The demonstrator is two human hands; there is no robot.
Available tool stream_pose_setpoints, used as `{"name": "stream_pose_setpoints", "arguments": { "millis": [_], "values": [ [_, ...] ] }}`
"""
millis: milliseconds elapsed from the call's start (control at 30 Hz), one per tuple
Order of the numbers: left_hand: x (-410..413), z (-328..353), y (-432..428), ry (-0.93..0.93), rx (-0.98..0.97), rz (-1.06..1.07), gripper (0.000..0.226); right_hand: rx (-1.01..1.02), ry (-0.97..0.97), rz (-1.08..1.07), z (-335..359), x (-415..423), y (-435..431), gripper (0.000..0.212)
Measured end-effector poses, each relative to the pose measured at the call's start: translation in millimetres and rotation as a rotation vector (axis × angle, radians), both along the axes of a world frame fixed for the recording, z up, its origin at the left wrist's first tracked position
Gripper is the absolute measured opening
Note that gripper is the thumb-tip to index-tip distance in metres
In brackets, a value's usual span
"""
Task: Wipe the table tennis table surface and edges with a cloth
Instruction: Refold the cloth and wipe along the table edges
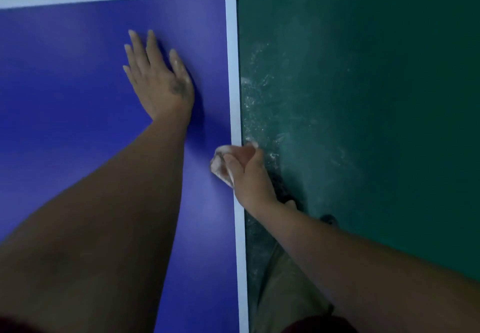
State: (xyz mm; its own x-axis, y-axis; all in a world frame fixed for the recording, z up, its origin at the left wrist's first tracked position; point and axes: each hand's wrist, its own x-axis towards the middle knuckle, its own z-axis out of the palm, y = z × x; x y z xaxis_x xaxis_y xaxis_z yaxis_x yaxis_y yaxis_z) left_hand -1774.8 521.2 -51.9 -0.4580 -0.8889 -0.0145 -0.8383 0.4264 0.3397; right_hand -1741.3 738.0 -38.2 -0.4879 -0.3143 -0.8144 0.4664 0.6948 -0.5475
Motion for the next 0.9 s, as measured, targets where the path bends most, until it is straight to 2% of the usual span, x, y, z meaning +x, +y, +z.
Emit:
{"name": "stream_pose_setpoints", "arguments": {
  "millis": [100,233,467,600,767,900],
  "values": [
    [-8,-9,-3,-0.171,-0.063,0.112,0.068,0.010,0.008,-0.095,-1,-13,-23,0.075],
    [-8,-16,-4,-0.174,-0.087,0.126,0.069,-0.010,0.104,-0.202,-10,-74,-80,0.083],
    [-10,-18,-3,-0.189,-0.097,0.141,0.068,-0.018,0.136,-0.201,-16,-204,-173,0.078],
    [-10,-18,-4,-0.186,-0.093,0.140,0.069,-0.028,0.233,-0.187,-9,-171,-151,0.071],
    [-11,-19,-5,-0.172,-0.108,0.142,0.068,0.012,0.256,-0.156,-7,-104,-103,0.068],
    [-10,-21,-6,-0.167,-0.116,0.142,0.068,0.030,0.236,-0.127,-13,-117,-113,0.071]
  ]
}}
